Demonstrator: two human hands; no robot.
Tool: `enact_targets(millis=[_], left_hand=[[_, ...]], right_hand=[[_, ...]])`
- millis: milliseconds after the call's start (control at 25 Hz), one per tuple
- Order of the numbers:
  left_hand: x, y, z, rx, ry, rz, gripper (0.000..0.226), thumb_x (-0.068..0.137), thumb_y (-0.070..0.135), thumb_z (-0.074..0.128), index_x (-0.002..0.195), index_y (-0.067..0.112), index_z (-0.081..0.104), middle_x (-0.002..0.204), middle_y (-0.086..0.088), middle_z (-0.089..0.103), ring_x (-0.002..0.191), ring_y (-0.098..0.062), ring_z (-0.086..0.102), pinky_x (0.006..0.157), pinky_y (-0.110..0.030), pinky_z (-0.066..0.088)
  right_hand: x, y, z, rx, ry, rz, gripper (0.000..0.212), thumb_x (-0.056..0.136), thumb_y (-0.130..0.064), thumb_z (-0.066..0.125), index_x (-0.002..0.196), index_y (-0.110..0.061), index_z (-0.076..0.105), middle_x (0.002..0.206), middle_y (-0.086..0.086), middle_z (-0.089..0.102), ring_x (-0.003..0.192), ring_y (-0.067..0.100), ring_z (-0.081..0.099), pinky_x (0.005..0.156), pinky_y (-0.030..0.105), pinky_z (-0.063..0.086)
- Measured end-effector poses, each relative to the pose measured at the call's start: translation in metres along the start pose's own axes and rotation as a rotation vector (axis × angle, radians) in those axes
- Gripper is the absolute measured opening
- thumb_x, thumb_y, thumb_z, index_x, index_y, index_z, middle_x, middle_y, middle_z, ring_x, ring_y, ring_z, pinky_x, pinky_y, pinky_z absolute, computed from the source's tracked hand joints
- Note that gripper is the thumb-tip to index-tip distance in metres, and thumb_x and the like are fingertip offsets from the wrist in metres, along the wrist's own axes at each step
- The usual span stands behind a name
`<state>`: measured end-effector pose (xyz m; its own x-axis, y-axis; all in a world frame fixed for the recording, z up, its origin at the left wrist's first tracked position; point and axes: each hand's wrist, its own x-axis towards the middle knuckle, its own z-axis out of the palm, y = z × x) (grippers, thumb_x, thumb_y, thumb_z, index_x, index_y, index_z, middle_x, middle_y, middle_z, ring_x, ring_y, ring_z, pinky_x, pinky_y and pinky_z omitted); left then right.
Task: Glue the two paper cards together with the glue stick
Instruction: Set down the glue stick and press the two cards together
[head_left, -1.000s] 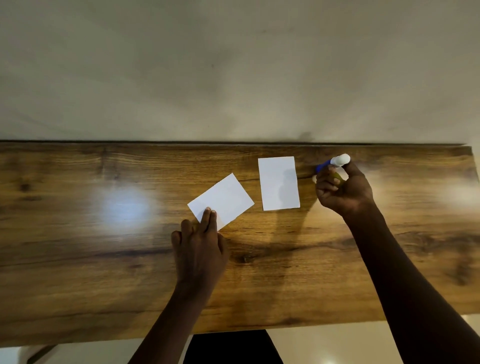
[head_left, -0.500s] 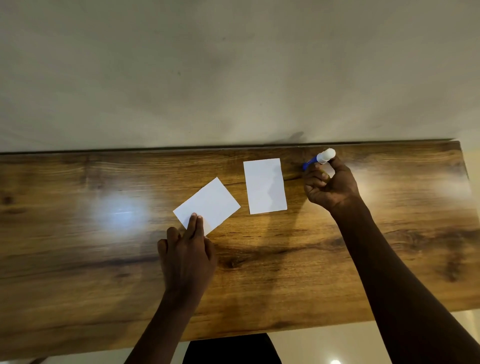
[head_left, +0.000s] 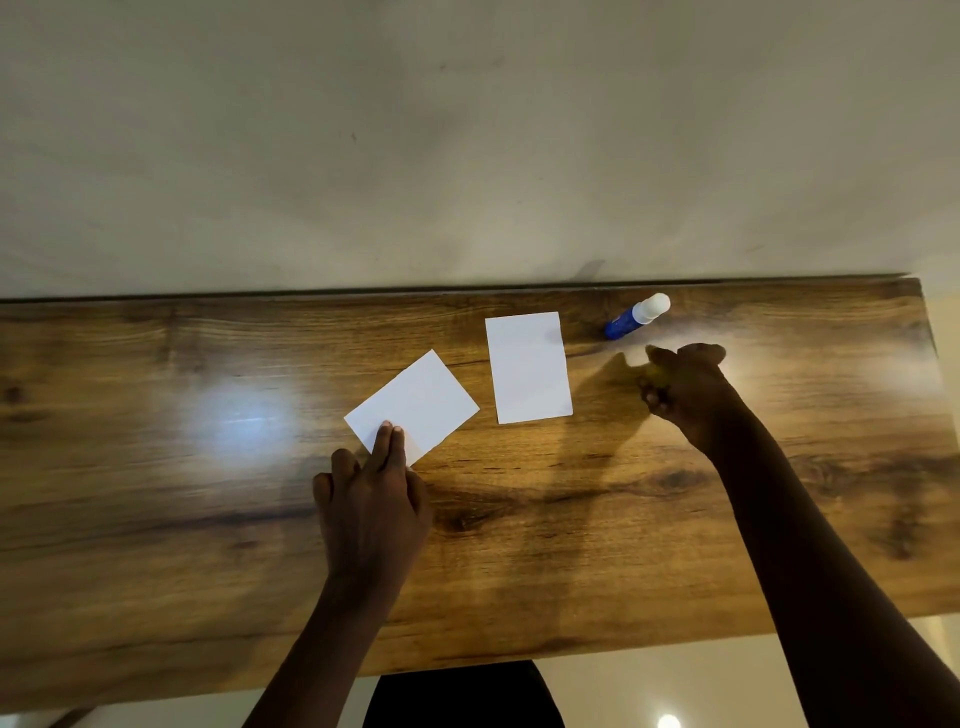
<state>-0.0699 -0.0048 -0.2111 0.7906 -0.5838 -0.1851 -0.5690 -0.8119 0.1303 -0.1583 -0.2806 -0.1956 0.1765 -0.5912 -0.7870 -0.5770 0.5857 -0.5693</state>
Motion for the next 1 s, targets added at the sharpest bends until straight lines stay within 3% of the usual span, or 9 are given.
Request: enact_targets(millis=[120,200,280,560,760,1000], left_hand=[[0.0,0.001,-0.001,-0.017,-0.011,-0.004,0.05,0.06,0.011,0.077,0.106,-0.003,0.062,0.09,-0.025,0.07,0.071,-0.041,0.062,0.056,-0.041,0.049],[0.0,0.002,-0.002,-0.025,-0.007,-0.004,0.052,0.059,0.01,0.079,0.106,-0.003,0.062,0.088,-0.026,0.07,0.07,-0.041,0.062,0.056,-0.041,0.05],[0.0,0.001,-0.001,-0.03,0.007,0.0,0.049,0.061,0.011,0.077,0.106,-0.003,0.062,0.087,-0.026,0.07,0.07,-0.04,0.061,0.056,-0.041,0.049],[-0.001,-0.001,0.002,-0.033,0.033,0.006,0.044,0.066,0.014,0.067,0.107,-0.002,0.062,0.089,-0.023,0.071,0.071,-0.039,0.062,0.057,-0.039,0.049],[-0.001,-0.003,0.002,-0.014,0.048,0.015,0.045,0.066,0.019,0.058,0.106,-0.001,0.062,0.09,-0.022,0.071,0.071,-0.038,0.062,0.056,-0.038,0.049],[0.0,-0.002,-0.001,-0.048,0.013,0.002,0.051,0.059,0.01,0.079,0.106,-0.002,0.062,0.091,-0.024,0.07,0.073,-0.041,0.062,0.059,-0.041,0.05]], right_hand=[[0.002,0.003,-0.004,-0.476,0.144,-0.276,0.044,0.073,-0.03,0.071,0.098,-0.002,0.047,0.083,0.012,0.056,0.062,0.019,0.053,0.056,0.028,0.045],[0.004,0.004,-0.004,-0.715,0.266,-0.5,0.041,0.069,-0.028,0.075,0.091,-0.001,0.055,0.088,0.013,0.061,0.079,0.029,0.058,0.065,0.031,0.041],[0.004,0.004,-0.003,-0.821,0.292,-0.641,0.033,0.069,-0.021,0.075,0.088,0.001,0.061,0.091,0.02,0.066,0.083,0.032,0.058,0.061,0.027,0.033],[0.013,0.015,-0.001,-0.785,0.311,-0.77,0.027,0.068,-0.013,0.075,0.087,0.001,0.063,0.092,0.024,0.066,0.076,0.024,0.049,0.066,0.026,0.028],[0.014,0.019,0.001,-0.665,0.306,-0.768,0.031,0.066,-0.009,0.076,0.092,0.001,0.061,0.096,0.022,0.067,0.082,0.027,0.055,0.061,0.021,0.029],[0.013,0.016,0.001,-0.651,0.265,-0.773,0.033,0.064,-0.004,0.076,0.092,0.002,0.059,0.092,0.022,0.067,0.075,0.02,0.051,0.05,0.017,0.028]])
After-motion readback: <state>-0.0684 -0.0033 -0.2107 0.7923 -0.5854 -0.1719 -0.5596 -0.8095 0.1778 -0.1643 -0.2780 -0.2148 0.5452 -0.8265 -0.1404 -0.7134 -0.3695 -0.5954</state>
